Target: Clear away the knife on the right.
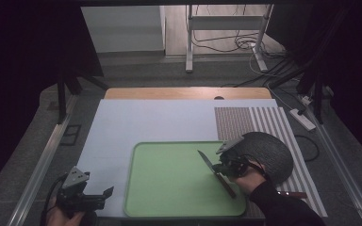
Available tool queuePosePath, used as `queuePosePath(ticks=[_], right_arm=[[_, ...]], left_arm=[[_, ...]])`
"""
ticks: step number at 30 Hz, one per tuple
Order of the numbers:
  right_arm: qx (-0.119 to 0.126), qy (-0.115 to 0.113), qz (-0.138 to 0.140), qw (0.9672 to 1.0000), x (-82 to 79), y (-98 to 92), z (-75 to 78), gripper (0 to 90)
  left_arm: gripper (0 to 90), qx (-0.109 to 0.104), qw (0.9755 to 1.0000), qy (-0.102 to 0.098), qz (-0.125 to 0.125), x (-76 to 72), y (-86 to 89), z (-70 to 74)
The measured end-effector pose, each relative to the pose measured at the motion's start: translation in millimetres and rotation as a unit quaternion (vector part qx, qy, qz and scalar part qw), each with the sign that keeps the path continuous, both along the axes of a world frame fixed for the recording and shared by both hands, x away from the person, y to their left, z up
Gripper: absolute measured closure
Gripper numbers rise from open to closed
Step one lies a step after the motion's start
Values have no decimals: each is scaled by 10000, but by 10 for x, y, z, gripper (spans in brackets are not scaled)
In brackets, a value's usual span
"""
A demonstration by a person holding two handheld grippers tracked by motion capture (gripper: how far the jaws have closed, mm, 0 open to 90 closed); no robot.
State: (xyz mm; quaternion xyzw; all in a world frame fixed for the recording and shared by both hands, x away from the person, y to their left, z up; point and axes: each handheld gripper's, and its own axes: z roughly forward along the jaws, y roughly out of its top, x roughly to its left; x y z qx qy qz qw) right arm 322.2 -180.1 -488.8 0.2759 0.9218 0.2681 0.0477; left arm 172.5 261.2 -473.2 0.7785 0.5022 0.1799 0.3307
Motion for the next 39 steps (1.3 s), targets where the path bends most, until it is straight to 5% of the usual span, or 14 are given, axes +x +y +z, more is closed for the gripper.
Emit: queuePosePath(ticks=[6, 29, 35, 39], right_arm=[[-423, 37, 238, 9988, 54, 149, -174, 895], [-338, 307, -690, 9966, 134, -461, -118, 890], [103, 72, -759, 9970, 93, -479, 35, 655], [150, -57, -859, 9962, 48, -525, 104, 440]], left_arm=[[29, -1, 10000, 0, -2, 0, 0, 0], [29, -15, 10000, -11, -27, 6, -2, 2], [29, -26, 10000, -10, -27, 5, 0, 1], [29, -23, 10000, -11, -29, 5, 0, 2]])
